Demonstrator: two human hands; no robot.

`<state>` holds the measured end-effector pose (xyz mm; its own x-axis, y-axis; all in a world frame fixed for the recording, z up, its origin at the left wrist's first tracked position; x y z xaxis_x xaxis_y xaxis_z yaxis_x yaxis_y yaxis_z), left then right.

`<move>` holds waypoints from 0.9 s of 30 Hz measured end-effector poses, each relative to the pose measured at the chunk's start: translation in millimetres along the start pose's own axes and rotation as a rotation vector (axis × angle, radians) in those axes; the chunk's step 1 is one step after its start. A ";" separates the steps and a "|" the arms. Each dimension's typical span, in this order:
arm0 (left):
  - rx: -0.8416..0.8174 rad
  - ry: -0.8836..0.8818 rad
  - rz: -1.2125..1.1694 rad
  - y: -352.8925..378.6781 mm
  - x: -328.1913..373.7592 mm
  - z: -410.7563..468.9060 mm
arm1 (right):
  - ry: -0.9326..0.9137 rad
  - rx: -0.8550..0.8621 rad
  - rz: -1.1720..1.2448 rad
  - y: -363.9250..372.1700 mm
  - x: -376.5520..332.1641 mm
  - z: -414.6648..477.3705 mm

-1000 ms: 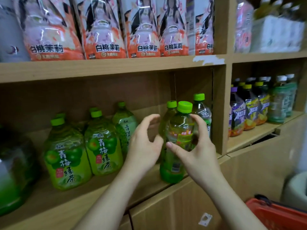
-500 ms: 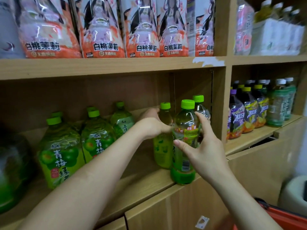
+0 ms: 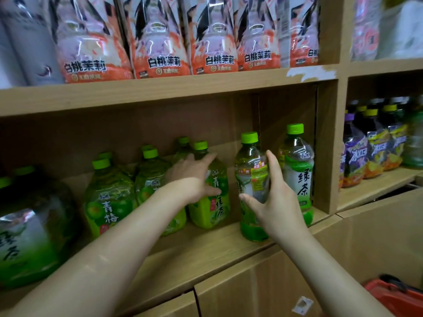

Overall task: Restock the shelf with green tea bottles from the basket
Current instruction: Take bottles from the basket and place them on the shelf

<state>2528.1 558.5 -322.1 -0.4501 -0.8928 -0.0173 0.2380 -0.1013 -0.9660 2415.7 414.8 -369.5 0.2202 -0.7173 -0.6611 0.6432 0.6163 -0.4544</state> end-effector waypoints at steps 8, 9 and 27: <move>0.135 0.005 0.292 -8.1 -14.3 -3.4 | 0.009 0.079 -0.105 -2.9 5.6 -6.1; 0.144 0.003 0.292 -7.3 -14.2 -3.7 | 0.014 0.084 -0.096 -2.2 7.2 -6.2; -0.017 0.059 -1.021 55.8 64.4 -40.9 | 0.261 0.366 0.312 -66.6 83.6 -29.2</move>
<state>2477.1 513.3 -387.7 -0.4729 -0.3609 0.8038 -0.2948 -0.7949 -0.5303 2369.9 323.3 -411.9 0.2822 -0.3847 -0.8788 0.8000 0.5999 -0.0058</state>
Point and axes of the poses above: each hand's wrist, its own z-axis towards the middle knuckle, its own y-axis out of the palm, x = y × z, the point moved 8 cm from there along z, towards the middle knuckle, and after that the axes turned 4 degrees about -x, right-handed, at the moved point
